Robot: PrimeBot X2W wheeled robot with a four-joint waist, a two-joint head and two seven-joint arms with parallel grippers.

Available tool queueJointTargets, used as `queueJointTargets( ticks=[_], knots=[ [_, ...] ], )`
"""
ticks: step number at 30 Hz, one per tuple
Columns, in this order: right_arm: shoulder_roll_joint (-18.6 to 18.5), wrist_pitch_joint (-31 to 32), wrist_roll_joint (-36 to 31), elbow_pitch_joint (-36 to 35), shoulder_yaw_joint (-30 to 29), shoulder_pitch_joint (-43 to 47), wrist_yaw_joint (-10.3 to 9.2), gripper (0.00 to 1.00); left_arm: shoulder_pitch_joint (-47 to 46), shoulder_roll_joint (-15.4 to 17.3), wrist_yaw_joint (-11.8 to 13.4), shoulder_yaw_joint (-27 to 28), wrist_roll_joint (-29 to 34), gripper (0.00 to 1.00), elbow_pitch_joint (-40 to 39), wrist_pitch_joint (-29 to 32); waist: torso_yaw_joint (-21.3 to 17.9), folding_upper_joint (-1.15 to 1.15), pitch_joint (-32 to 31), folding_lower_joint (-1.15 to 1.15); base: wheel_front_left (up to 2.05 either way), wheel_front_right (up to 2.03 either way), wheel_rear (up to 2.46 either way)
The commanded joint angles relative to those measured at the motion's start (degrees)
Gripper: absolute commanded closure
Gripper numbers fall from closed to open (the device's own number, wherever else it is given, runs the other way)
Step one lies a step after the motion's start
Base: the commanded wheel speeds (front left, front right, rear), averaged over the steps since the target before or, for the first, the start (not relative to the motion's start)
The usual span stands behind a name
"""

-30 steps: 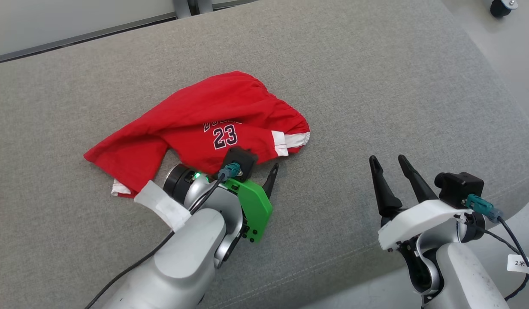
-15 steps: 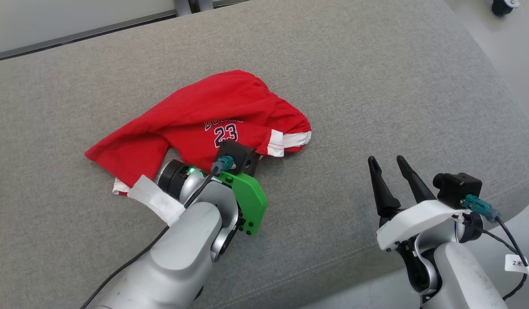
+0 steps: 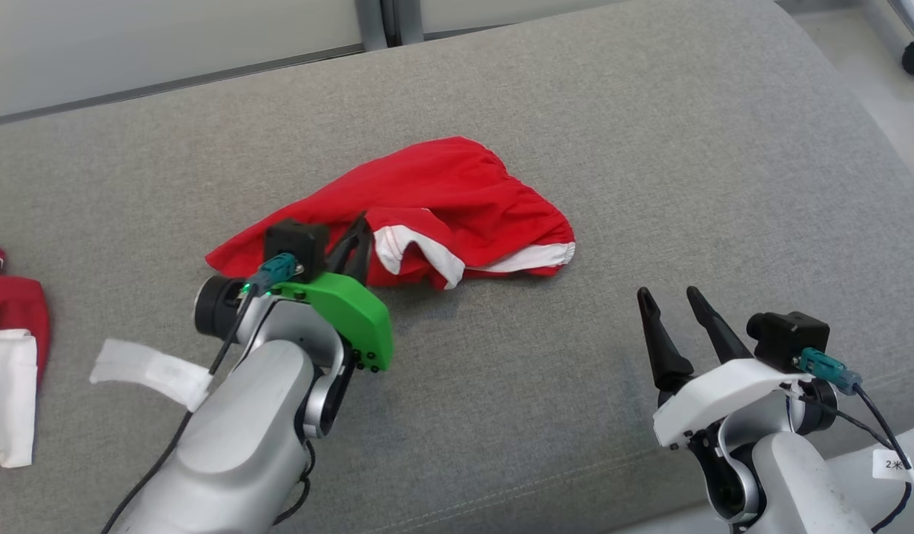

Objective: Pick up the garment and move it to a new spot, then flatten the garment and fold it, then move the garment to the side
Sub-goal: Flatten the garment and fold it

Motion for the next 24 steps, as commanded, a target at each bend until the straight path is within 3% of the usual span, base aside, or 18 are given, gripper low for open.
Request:
queueJointTargets(
  ticks=[1,10,15,16,17,18,24],
  knots=[
    [-0.18,0.33,-0.21,-0.40,-0.12,0.59,0.00,0.00,1.91,1.55,0.92,0.94,-0.72,1.00,-1.55,-0.07,1.80,0.00,-1.42,0.00,0.00,0.00,0.00],
    [-0.18,1.50,-0.58,-1.27,-0.03,1.48,0.00,0.00,7.86,8.52,4.45,4.37,-2.86,1.00,-7.79,2.31,4.26,0.00,-2.93,0.00,0.00,0.00,0.00],
    [-0.18,1.84,-0.45,-1.83,0.14,1.68,0.00,0.00,9.79,10.48,5.51,5.57,-4.32,1.00,-7.25,3.55,4.51,0.00,-2.86,0.00,0.00,0.00,0.00],
    [-0.18,1.89,-0.41,-1.90,0.18,1.71,0.00,0.00,10.14,10.60,5.51,5.63,-4.53,0.86,-7.09,3.69,4.50,0.00,-2.78,0.00,0.00,0.00,0.00],
    [-0.18,1.96,-0.38,-1.99,0.21,1.70,0.00,0.00,10.34,10.69,5.56,5.59,-4.63,0.07,-6.83,3.93,4.49,0.00,-2.69,0.00,0.00,0.00,0.00],
    [-0.18,1.96,-0.34,-2.05,0.24,1.67,0.00,0.00,10.55,10.72,5.64,5.57,-4.77,0.00,-6.53,3.98,4.44,0.00,-2.59,0.00,0.00,0.00,0.00],
    [-0.17,2.15,-0.55,-2.20,-0.27,1.48,0.00,0.00,11.55,11.21,6.20,5.49,-5.17,0.00,-4.60,4.14,4.17,0.00,-2.37,0.00,0.00,0.00,0.00]
  ],
)
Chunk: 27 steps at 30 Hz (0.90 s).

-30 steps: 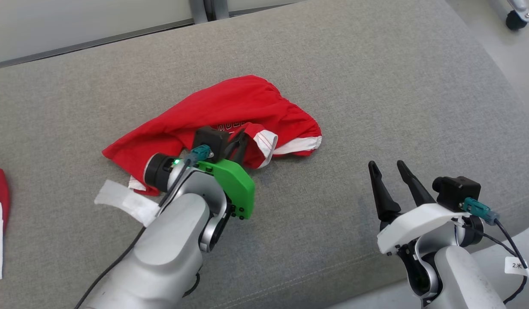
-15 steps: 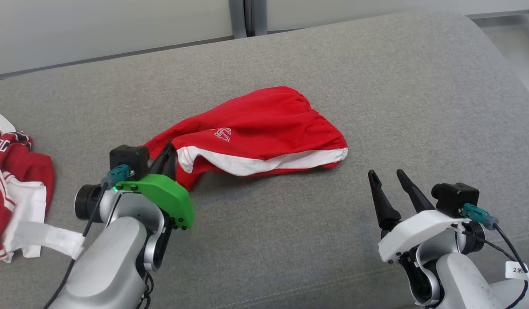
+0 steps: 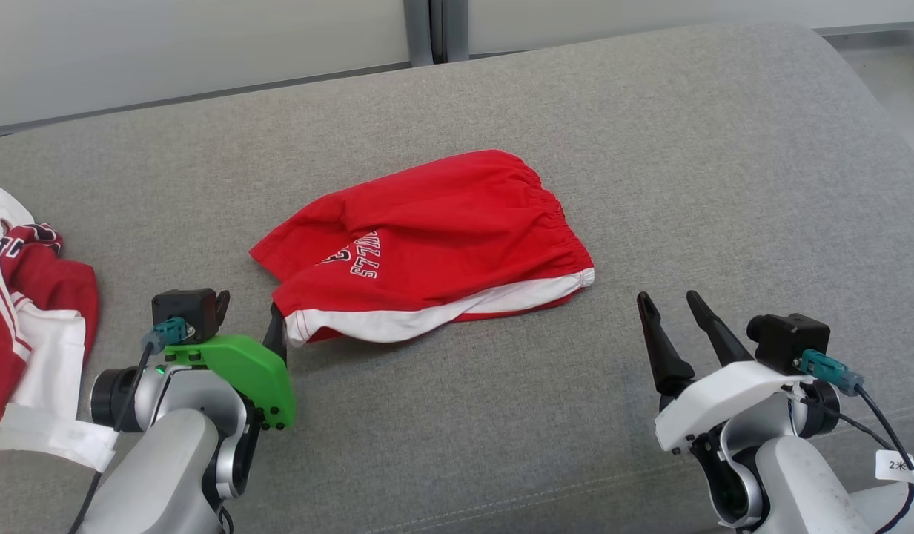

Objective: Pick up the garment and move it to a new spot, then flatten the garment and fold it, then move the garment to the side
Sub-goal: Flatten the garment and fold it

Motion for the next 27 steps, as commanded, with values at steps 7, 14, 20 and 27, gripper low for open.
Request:
queueJointTargets(
  ticks=[7,14,20,27],
  knots=[
    [-0.18,0.44,-0.73,-0.28,-1.11,0.73,0.00,0.00,2.26,2.46,1.21,1.02,-0.91,0.00,1.34,0.37,0.43,0.00,-0.40,0.00,0.00,0.00,0.00],
    [-0.18,1.13,-1.44,-0.33,-3.09,1.23,0.00,0.00,4.65,4.49,3.09,3.20,-2.47,0.00,-0.07,-0.01,2.07,0.00,-1.31,0.00,0.00,0.00,0.00],
    [-0.17,2.47,-2.25,0.05,-5.81,0.87,0.00,0.00,7.25,2.07,2.78,7.76,-6.53,0.00,-4.93,-6.05,4.10,0.00,-2.29,0.00,0.00,0.00,0.00],
    [-0.18,1.63,-1.16,0.46,-7.69,0.37,0.00,0.00,10.71,-2.99,-1.83,14.95,-12.30,0.00,-9.25,-14.27,6.32,0.00,-3.90,0.00,0.00,0.00,0.00]
  ],
)
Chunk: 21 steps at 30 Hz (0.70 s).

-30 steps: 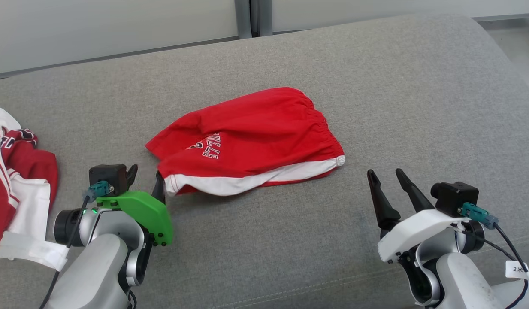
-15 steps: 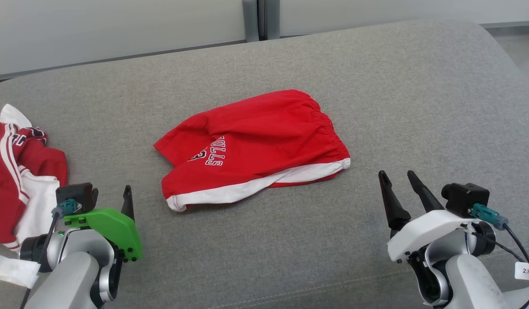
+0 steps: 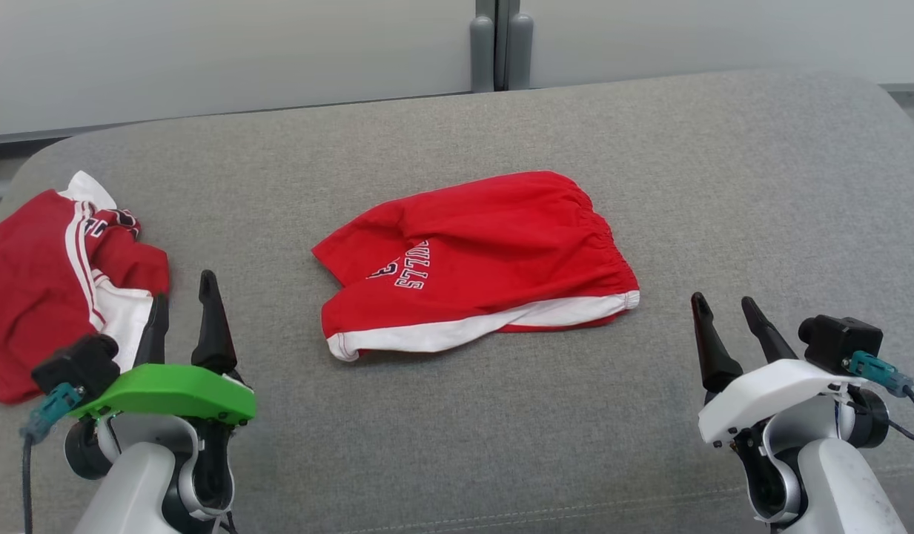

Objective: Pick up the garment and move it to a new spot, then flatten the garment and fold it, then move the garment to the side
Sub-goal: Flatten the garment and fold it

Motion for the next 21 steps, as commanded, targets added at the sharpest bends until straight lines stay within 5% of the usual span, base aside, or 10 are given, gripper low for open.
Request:
queueJointTargets(
  ticks=[1,13,21],
  knots=[
    [-0.18,-0.52,0.46,0.19,-0.17,-0.41,0.00,0.00,1.21,-0.67,-0.79,0.97,-0.14,0.00,-0.59,-0.52,0.99,0.00,-0.91,0.00,0.00,0.00,0.00],
    [-0.20,-3.82,2.70,2.28,2.65,-0.04,0.00,0.00,10.32,-9.02,-13.22,10.04,4.82,0.00,-8.36,-0.96,3.37,0.00,-3.15,0.00,0.00,0.00,0.00],
    [-0.19,-4.00,-0.11,3.76,2.96,0.76,0.00,0.00,15.62,-7.98,-13.81,10.55,13.85,0.00,-9.22,-0.97,3.77,0.00,-3.79,0.00,0.00,0.00,0.00]
  ],
)
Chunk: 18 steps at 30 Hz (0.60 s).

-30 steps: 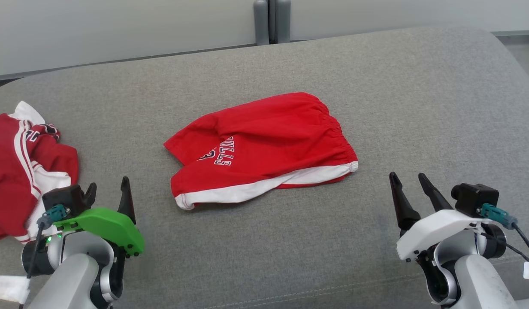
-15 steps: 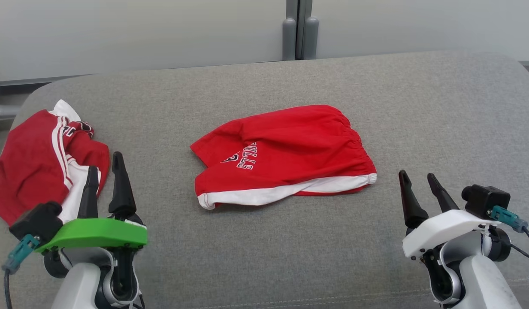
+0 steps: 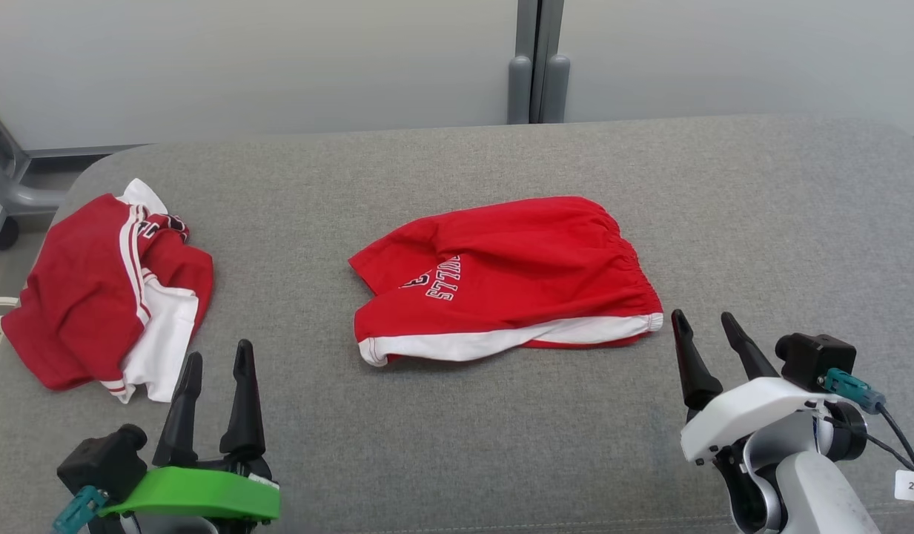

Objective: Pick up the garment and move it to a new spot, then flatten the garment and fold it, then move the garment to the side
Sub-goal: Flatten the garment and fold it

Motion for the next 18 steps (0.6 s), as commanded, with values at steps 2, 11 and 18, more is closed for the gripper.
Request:
queueJointTargets(
  ticks=[2,11,18],
  knots=[
    [-0.22,-0.07,-1.01,0.35,0.07,0.78,0.00,0.00,1.76,0.28,0.44,0.15,2.09,0.00,-0.19,0.00,0.06,0.00,-0.27,0.00,0.00,0.00,0.00],
    [-0.22,1.27,-4.16,1.08,0.68,2.15,0.00,0.00,5.06,1.14,2.39,-1.72,7.03,0.00,1.57,1.02,0.03,0.00,-1.21,0.00,0.00,0.00,0.00],
    [-0.20,3.15,-4.95,1.76,0.74,2.74,0.00,0.00,5.74,1.96,4.41,-2.40,7.48,0.00,3.00,4.33,-0.47,0.00,-1.58,0.00,0.00,0.00,0.00]
  ],
)
